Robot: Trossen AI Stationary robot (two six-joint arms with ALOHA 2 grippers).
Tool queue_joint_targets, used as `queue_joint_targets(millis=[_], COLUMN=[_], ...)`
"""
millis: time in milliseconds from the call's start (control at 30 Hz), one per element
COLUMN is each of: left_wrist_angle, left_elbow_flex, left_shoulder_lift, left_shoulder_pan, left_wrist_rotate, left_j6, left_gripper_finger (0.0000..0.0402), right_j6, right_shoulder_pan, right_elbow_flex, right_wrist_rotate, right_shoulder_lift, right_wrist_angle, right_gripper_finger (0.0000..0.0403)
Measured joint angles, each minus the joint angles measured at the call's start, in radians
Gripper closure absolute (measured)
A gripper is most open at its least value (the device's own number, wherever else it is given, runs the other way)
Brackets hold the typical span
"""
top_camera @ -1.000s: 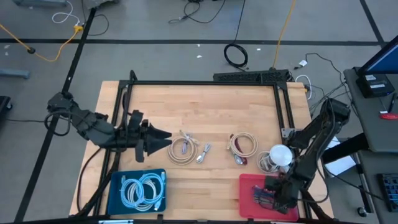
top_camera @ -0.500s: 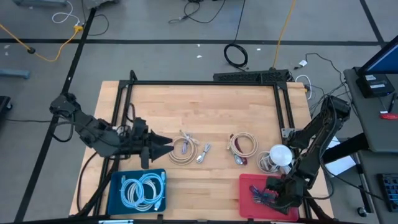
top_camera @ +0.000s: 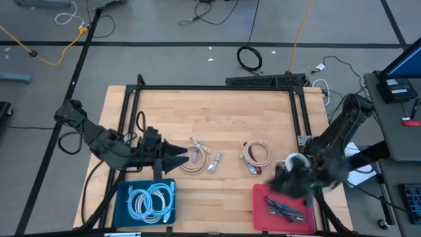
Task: Pick & Place USB Port
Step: Put the right light brown HDMI cable into the blue bin
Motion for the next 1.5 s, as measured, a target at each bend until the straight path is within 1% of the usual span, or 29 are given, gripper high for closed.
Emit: queue_joint_targets(millis=[33, 67, 100, 167, 233, 267, 300, 367, 433, 533, 600, 667, 733, 800, 833, 900, 967, 1033, 1100, 1167, 1233, 1300, 1367, 1500], left_wrist_angle=[0.017, 0.037, 0.056, 0.105, 0.146, 0.163, 0.178, 0.191, 0.186, 0.175, 0.169, 0.161, 0.159, 0.155, 0.149, 0.135, 0.128, 0.125, 0.122, 0.121, 0.119, 0.116, 0.12, 0.121], left_elbow_flex=[0.0, 0.0, 0.0, 0.0, 0.0, 0.0, 0.0, 0.0, 0.0, 0.0, 0.0, 0.0, 0.0, 0.0, 0.0, 0.0, 0.0, 0.0, 0.0, 0.0, 0.0, 0.0, 0.0, 0.0], left_shoulder_lift=[0.0, 0.0, 0.0, 0.0, 0.0, 0.0, 0.0, 0.0, 0.0, 0.0, 0.007, 0.016, 0.029, 0.043, 0.049, 0.065, 0.078, 0.091, 0.1, 0.111, 0.12, 0.122, 0.12, 0.12], left_shoulder_pan=[0.003, 0.005, 0.006, 0.009, 0.009, 0.009, 0.009, 0.009, 0.009, 0.009, 0.007, 0.006, 0.004, 0.003, 0.003, -0.001, -0.002, -0.005, -0.016, -0.022, -0.024, -0.029, -0.031, -0.038], left_wrist_rotate=[0.0, 0.002, 0.012, 0.032, 0.052, 0.058, 0.066, 0.073, 0.073, 0.073, 0.073, 0.075, 0.083, 0.091, 0.097, 0.119, 0.142, 0.16, 0.168, 0.169, 0.17, 0.17, 0.169, 0.158], left_j6=[0.021, 0.039, 0.055, 0.082, 0.108, 0.118, 0.12, 0.116, 0.107, 0.1, 0.087, 0.082, 0.074, 0.059, 0.049, 0.029, 0.009, -0.005, -0.006, -0.004, -0.004, -0.004, -0.004, -0.003], left_gripper_finger=[0.0172, 0.0172, 0.0172, 0.0172, 0.0172, 0.0172, 0.0172, 0.0172, 0.0172, 0.0172, 0.0172, 0.0172, 0.0172, 0.0172, 0.0172, 0.0172, 0.0172, 0.0172, 0.0172, 0.0172, 0.0172, 0.0172, 0.0172, 0.0172], right_j6=[-0.177, -0.354, -0.518, -0.785, -0.982, -1.024, -1.029, -1.016, -1.03, -1.082, -1.123, -1.155, -1.17, -1.137, -1.112, -1.038, -0.913, -0.737, -0.568, -0.451, -0.355, -0.28, -0.235, -0.199], right_shoulder_pan=[-0.006, -0.013, -0.021, -0.039, -0.065, -0.073, -0.083, -0.12, -0.167, -0.238, -0.28, -0.312, -0.334, -0.346, -0.349, -0.349, -0.345, -0.331, -0.326, -0.326, -0.326, -0.328, -0.335, -0.376], right_elbow_flex=[0.0, 0.0, 0.0, 0.0, 0.0, 0.0, 0.0, 0.012, 0.056, 0.16, 0.267, 0.416, 0.585, 0.744, 0.809, 0.902, 0.953, 0.963, 0.952, 0.919, 0.864, 0.792, 0.715, 0.541], right_wrist_rotate=[0.046, 0.064, 0.052, -0.036, -0.129, -0.157, -0.178, -0.217, -0.247, -0.254, -0.248, -0.201, -0.102, -0.012, 0.011, 0.032, 0.002, -0.094, -0.186, -0.237, -0.254, -0.275, -0.309, -0.466], right_shoulder_lift=[-0.006, -0.007, -0.007, -0.007, -0.009, -0.01, -0.013, -0.043, -0.062, -0.069, -0.067, -0.053, -0.011, 0.055, 0.093, 0.171, 0.244, 0.31, 0.372, 0.427, 0.465, 0.476, 0.466, 0.452], right_wrist_angle=[0.16, 0.322, 0.471, 0.696, 0.84, 0.897, 0.935, 0.909, 0.839, 0.672, 0.479, 0.182, -0.187, -0.506, -0.641, -0.89, -1.129, -1.393, -1.597, -1.754, -1.848, -1.87, -1.837, -1.752], right_gripper_finger=[0.0243, 0.0243, 0.0243, 0.0243, 0.0245, 0.0247, 0.0249, 0.0254, 0.0259, 0.0265, 0.0268, 0.027, 0.0273, 0.0276, 0.0277, 0.0278, 0.0278, 0.0278, 0.0279, 0.028, 0.0279, 0.0274, 0.0268, 0.0249])
